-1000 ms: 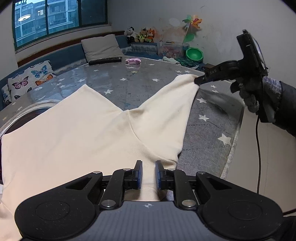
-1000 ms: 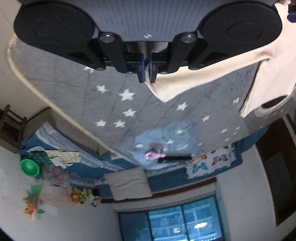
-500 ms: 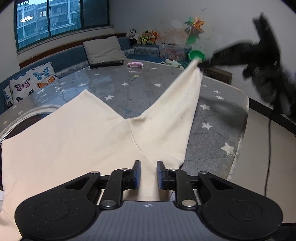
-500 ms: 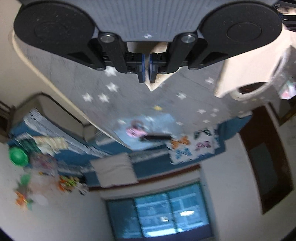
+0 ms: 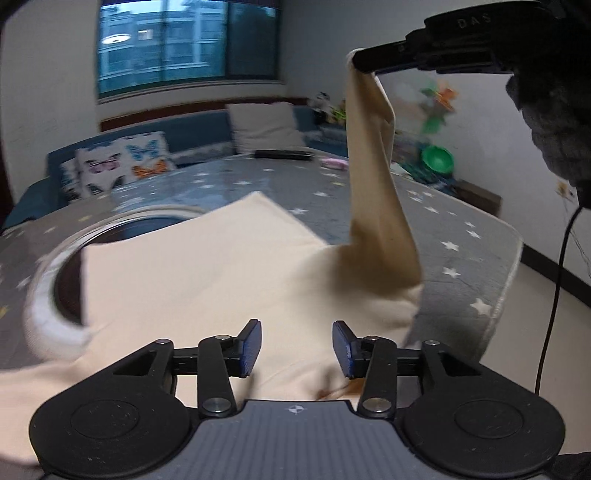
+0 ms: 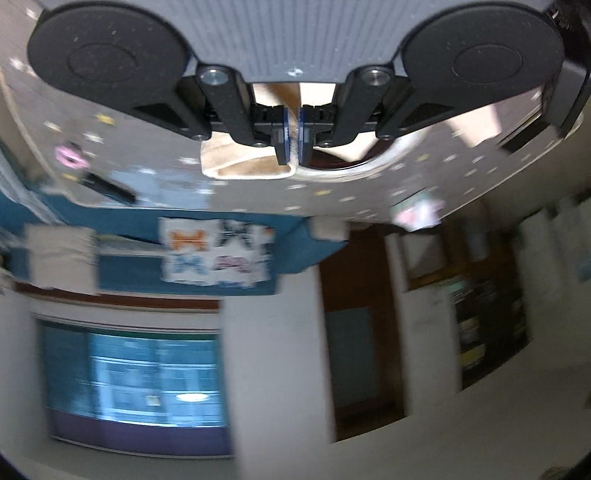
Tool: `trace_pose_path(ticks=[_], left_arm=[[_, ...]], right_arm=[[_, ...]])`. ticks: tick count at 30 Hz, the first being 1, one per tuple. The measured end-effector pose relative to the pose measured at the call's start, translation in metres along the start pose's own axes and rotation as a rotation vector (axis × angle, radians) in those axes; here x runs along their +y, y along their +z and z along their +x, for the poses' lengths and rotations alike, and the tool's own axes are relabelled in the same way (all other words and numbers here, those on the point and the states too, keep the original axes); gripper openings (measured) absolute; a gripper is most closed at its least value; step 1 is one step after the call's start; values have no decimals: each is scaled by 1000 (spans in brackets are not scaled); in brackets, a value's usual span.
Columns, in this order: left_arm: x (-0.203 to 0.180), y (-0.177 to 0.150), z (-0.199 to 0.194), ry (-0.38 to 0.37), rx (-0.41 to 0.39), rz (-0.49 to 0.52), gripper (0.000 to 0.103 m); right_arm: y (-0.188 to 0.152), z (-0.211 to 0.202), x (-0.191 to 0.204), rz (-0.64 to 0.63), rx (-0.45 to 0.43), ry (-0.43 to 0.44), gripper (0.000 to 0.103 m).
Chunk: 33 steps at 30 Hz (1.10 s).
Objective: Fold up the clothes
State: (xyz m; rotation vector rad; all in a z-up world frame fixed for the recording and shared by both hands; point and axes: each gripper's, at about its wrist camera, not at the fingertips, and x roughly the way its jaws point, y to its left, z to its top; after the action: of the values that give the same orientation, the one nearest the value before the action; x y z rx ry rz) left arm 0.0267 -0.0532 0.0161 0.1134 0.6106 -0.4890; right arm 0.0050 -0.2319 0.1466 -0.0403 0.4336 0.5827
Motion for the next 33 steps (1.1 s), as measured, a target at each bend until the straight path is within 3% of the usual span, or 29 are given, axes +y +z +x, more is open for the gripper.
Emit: trace_pose_path(ticks=[8, 13, 18, 27, 30, 32, 33], left_arm=[[33, -22, -24, 82, -9, -115, 50], [45, -28, -31, 108, -6, -150, 51], [52, -33, -39, 134, -1, -171, 52], [68, -24, -25, 178, 24, -229, 49], [69, -21, -16, 185, 44, -244, 36], [69, -21, -12, 197, 51, -247, 16], [69, -21, -11, 206, 52, -249, 12]], right_arm=[[-21, 66, 81, -84, 148, 181, 4], [-31, 76, 96, -77, 190, 254, 11], [-36, 61, 77, -123, 220, 200, 11], [-93, 42, 14, -88, 407, 39, 11], [-109, 36, 1, -38, 424, 22, 11], [-117, 33, -5, -4, 425, 23, 11], [-120, 32, -6, 7, 426, 25, 11]])
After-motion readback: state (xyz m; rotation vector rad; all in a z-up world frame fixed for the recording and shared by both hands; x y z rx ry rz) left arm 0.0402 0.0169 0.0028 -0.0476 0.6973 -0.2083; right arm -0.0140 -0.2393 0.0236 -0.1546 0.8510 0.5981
